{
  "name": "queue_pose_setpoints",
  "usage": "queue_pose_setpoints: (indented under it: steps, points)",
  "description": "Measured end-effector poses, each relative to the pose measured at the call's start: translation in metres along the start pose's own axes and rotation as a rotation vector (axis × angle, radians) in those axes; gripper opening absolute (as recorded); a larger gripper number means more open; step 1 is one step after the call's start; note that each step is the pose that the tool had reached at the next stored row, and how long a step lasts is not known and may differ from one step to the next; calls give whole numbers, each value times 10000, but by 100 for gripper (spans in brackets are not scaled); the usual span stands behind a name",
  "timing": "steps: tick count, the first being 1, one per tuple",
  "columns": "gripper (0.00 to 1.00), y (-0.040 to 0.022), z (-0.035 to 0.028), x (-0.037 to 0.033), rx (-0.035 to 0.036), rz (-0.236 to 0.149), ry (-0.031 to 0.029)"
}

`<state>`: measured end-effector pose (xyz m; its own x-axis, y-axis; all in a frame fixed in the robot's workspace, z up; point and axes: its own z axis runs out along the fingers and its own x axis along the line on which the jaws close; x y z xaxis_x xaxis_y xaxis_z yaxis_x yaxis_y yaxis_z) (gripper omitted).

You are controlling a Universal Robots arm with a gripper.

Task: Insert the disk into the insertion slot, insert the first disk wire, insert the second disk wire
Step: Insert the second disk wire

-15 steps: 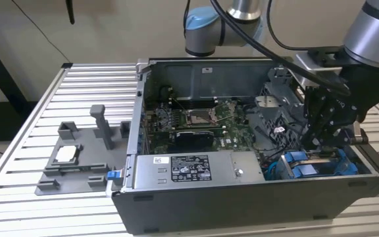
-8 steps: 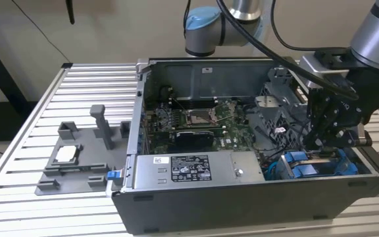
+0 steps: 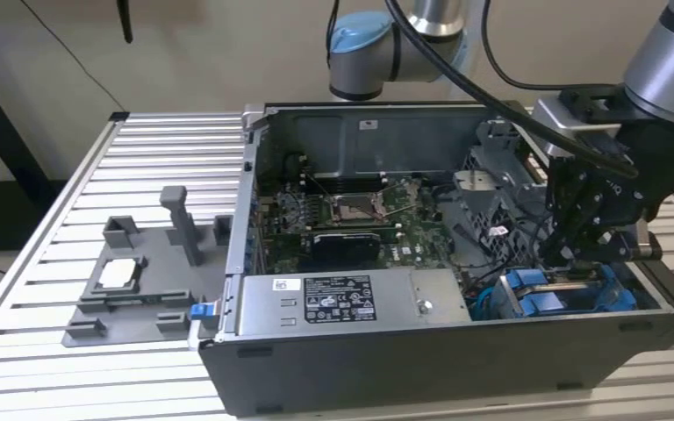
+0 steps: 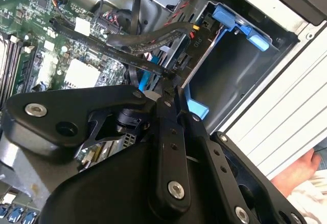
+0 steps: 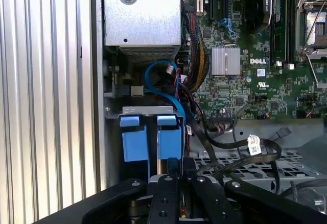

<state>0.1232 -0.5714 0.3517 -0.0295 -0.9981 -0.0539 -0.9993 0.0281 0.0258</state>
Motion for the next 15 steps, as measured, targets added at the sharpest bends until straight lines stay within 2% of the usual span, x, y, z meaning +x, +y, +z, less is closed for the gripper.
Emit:
queue_pose_setpoints:
  steps: [3,7,15]
  points:
    - [16,-2,1,0,-2,0,-1]
    - [16,-27,3,0,-84,3,-7]
    - [16,-98,34,21,-221,13,-111]
